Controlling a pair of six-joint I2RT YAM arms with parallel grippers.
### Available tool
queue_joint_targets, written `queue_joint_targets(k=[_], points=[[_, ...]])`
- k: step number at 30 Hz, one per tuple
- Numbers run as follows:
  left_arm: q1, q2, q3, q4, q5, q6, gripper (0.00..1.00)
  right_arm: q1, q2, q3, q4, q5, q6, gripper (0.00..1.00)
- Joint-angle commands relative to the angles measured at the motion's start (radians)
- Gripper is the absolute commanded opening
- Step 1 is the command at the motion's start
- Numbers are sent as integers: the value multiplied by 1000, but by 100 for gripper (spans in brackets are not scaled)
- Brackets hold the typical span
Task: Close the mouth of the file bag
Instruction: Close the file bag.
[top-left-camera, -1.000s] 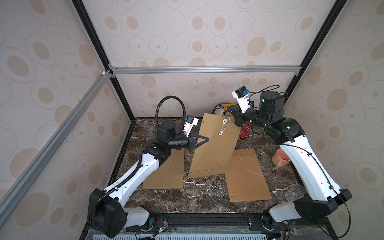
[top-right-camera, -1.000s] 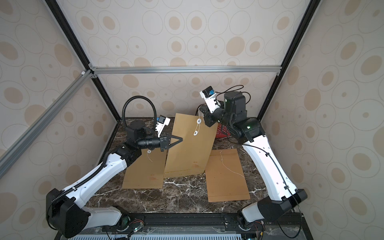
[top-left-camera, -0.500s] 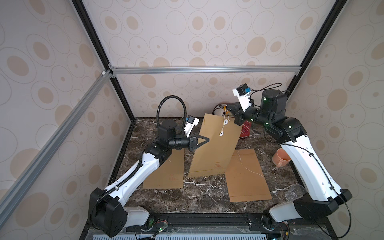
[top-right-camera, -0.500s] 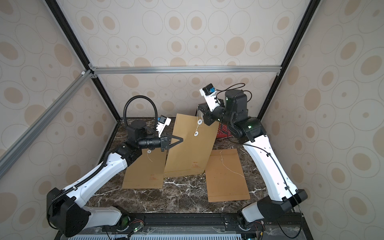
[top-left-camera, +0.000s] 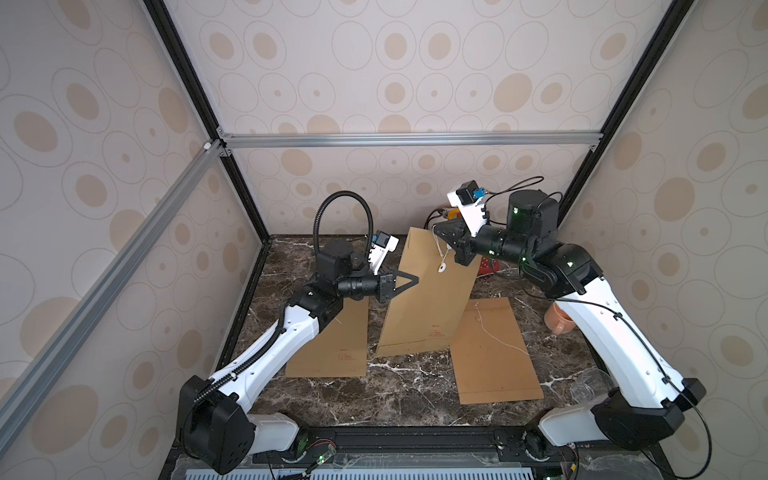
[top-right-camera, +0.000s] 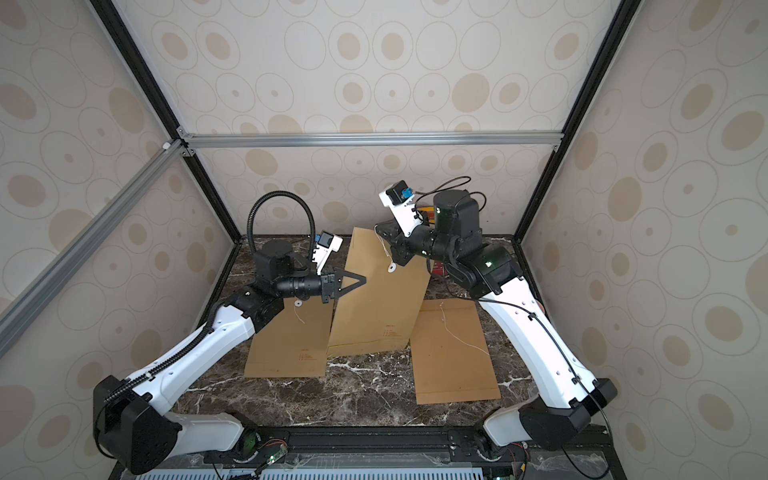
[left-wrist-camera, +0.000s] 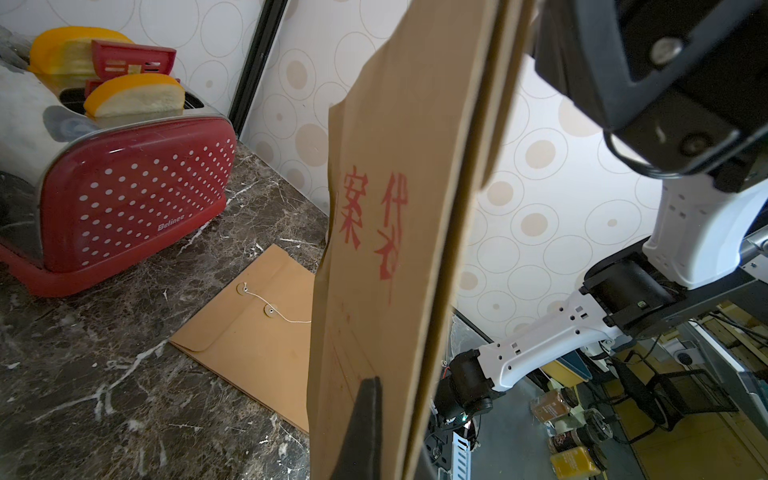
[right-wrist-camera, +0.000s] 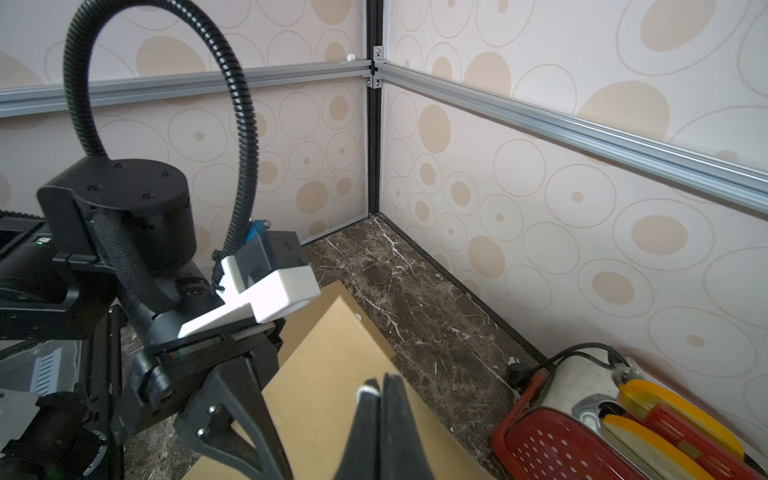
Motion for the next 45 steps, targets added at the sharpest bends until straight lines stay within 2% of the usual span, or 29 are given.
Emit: queue_joint_targets(k=[1,7,25,38,45], points=[[-6,3,46,20,8,10,0,43,-15,-8,5,-3,2,0],[-7,5,44,26,11,2,0,83,-25,-44,-5,-7,11,0],[-6,-4,9,140,15,-77,0,84,-152,-291,67,42,87,0],[-4,-14,-31,268,15,-154,0,84,-306,-535,127,194,176,0],[7,-19,-48,333,17,-197,0,82,-344,-604,127,250,198,0]])
